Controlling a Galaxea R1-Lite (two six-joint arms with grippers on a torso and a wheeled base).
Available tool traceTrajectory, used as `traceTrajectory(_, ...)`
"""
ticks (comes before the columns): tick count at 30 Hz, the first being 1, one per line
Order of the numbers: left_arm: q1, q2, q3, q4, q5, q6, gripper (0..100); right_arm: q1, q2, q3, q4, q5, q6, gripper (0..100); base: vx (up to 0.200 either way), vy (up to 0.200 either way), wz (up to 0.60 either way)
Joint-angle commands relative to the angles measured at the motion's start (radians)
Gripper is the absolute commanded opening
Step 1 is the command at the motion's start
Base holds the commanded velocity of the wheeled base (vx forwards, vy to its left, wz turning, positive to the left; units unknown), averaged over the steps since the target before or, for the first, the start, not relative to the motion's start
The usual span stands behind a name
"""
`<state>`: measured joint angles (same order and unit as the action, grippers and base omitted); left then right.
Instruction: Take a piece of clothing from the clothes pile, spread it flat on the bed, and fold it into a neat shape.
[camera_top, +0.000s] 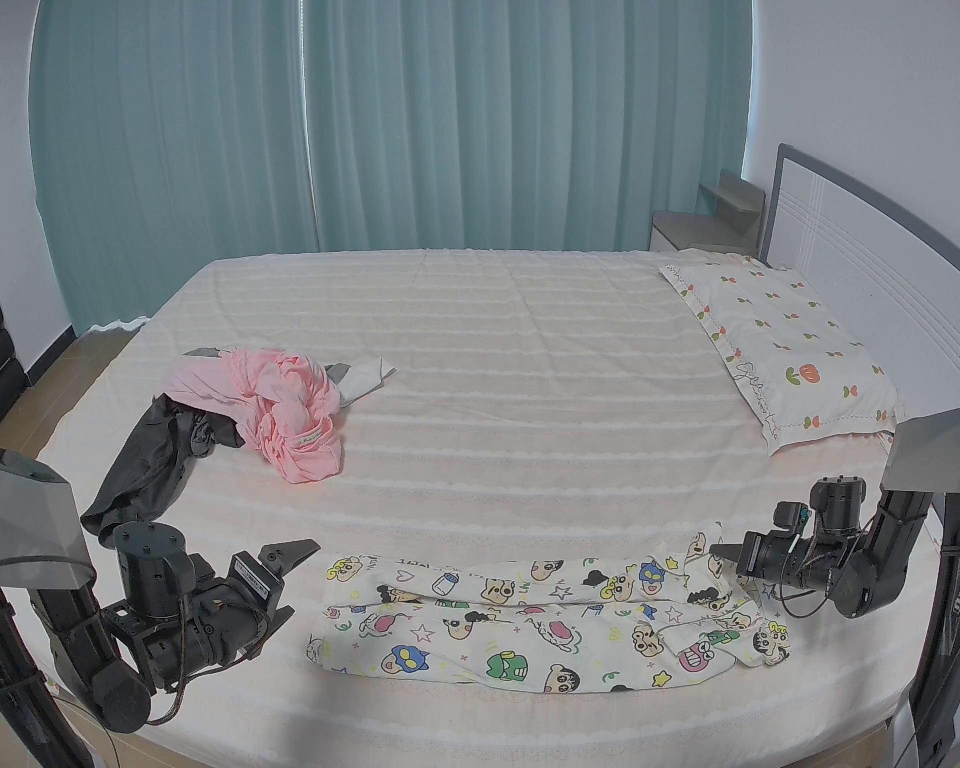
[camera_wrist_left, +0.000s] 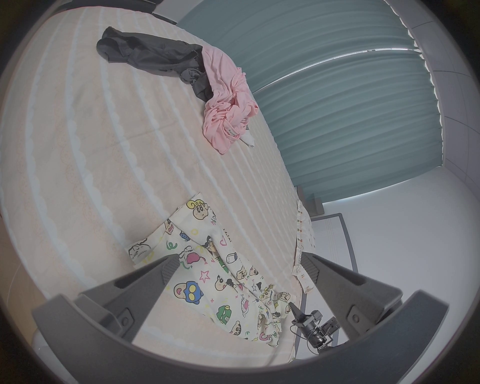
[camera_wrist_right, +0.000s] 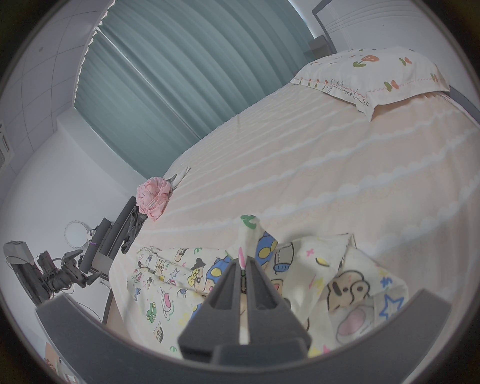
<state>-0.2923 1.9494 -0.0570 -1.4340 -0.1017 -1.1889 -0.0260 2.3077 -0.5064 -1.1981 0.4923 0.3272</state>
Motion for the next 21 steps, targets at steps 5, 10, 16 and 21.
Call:
traceTrajectory(5, -0.005, 0.005, 0.002, 0.0, 0.0, 0.0, 100, -0.042, 0.059, -0.067, 0.011, -0.001, 0.001, 0, 0.0, 0.0, 0.0)
traceTrajectory(10, -0.005, 0.006, 0.002, 0.0, 0.0, 0.0, 100, -0.052, 0.056, -0.055, 0.014, -0.003, 0.001, 0, 0.0, 0.0, 0.0)
traceTrajectory(16, -0.005, 0.006, 0.003, 0.0, 0.002, 0.0, 100, -0.084, 0.035, -0.038, 0.014, -0.003, 0.001, 100, 0.0, 0.0, 0.0)
traceTrajectory(21, -0.005, 0.008, 0.002, 0.0, 0.0, -0.001, 100, -0.124, 0.016, -0.012, 0.012, -0.003, -0.002, 100, 0.0, 0.0, 0.0)
